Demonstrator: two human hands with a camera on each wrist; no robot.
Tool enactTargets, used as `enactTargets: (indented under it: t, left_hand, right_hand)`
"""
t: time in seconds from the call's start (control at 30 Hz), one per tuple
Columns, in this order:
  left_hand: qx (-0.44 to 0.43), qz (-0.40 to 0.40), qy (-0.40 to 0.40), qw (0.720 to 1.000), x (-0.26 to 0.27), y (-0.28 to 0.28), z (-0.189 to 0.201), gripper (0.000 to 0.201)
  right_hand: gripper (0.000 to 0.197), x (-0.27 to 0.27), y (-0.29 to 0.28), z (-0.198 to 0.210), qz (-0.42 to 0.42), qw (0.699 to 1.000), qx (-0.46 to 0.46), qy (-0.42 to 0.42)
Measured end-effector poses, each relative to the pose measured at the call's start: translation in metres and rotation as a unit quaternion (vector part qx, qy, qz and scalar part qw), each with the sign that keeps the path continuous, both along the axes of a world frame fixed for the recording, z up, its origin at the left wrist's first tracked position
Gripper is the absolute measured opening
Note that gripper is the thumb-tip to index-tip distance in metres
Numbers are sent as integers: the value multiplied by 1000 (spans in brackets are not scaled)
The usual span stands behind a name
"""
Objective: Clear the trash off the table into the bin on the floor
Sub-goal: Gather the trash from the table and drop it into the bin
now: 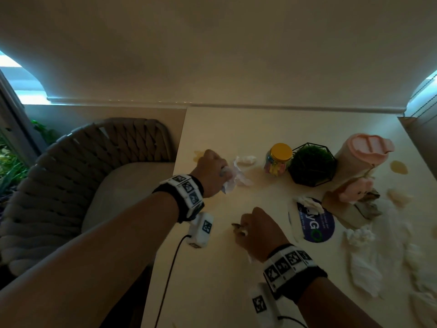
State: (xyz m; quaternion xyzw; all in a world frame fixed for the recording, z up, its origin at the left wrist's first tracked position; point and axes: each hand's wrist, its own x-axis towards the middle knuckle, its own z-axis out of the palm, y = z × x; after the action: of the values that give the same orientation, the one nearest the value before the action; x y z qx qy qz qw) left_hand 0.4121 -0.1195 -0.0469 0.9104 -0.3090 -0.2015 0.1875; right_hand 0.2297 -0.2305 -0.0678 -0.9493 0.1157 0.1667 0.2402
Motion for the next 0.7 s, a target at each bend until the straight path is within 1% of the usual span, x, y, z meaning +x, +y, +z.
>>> enactTargets:
  t: [0.03, 0.07, 0.13, 0.17, 0.23, 0.3, 0.33, 0.37, 0.4, 0.47, 0.5, 0.53, 0.57, 0.63, 0.7]
  left_hand:
    - [8, -13, 0, 1000, 1, -12, -3, 24]
    - [19, -28, 3, 999, 0, -24, -3, 22]
    - [32, -56, 2, 998, 0, -46, -4, 21]
    - [36, -69, -3, 997, 0, -55, -3, 21]
    - [78, -107, 0, 991, 4, -71, -12, 25]
    - [152, -146, 12, 977, 5, -79, -23, 37]
    - [166, -152, 3, 974, 4, -81, -28, 41]
    - [165, -156, -19, 974, 2, -82, -32, 39]
    - [168, -149, -34, 974, -4, -82, -31, 32]
    - [132, -127, -46, 982, -14, -77, -38, 19]
    - [121, -116, -44, 985, -20, -71, -36, 14]
    - [110, -101, -15, 989, -26, -65, -33, 12]
    - [86, -79, 5, 993, -31, -58, -32, 14]
    - [19, 0, 52, 998, -42, -43, -24, 17]
    - [-58, 69, 80, 993, -54, -26, -15, 22]
  right_hand:
    - [16, -7, -2, 4, -9, 1000, 20, -3]
    - [20, -12, -4, 8, -18, 999, 37, -1]
    - [37, -24, -6, 15, -19, 998, 57, 5]
    - [40, -29, -8, 19, -19, 998, 67, 2]
    - [40, -41, -12, 26, -23, 996, 90, -8]
    - [38, -50, -15, 28, -29, 994, 98, -30]
    - [34, -53, -17, 30, -33, 993, 101, -42]
    - [29, -56, -19, 31, -38, 993, 104, -51]
    - [24, -58, -20, 32, -42, 992, 103, -55]
    - [20, -62, -22, 35, -43, 993, 100, -54]
    - [20, -64, -22, 36, -41, 993, 100, -54]
    - [20, -66, -23, 38, -37, 993, 100, -56]
    - [20, -69, -24, 40, -33, 993, 99, -56]
    - [24, -73, -25, 43, -20, 994, 90, -50]
    - [35, -78, -26, 47, -7, 995, 87, -45]
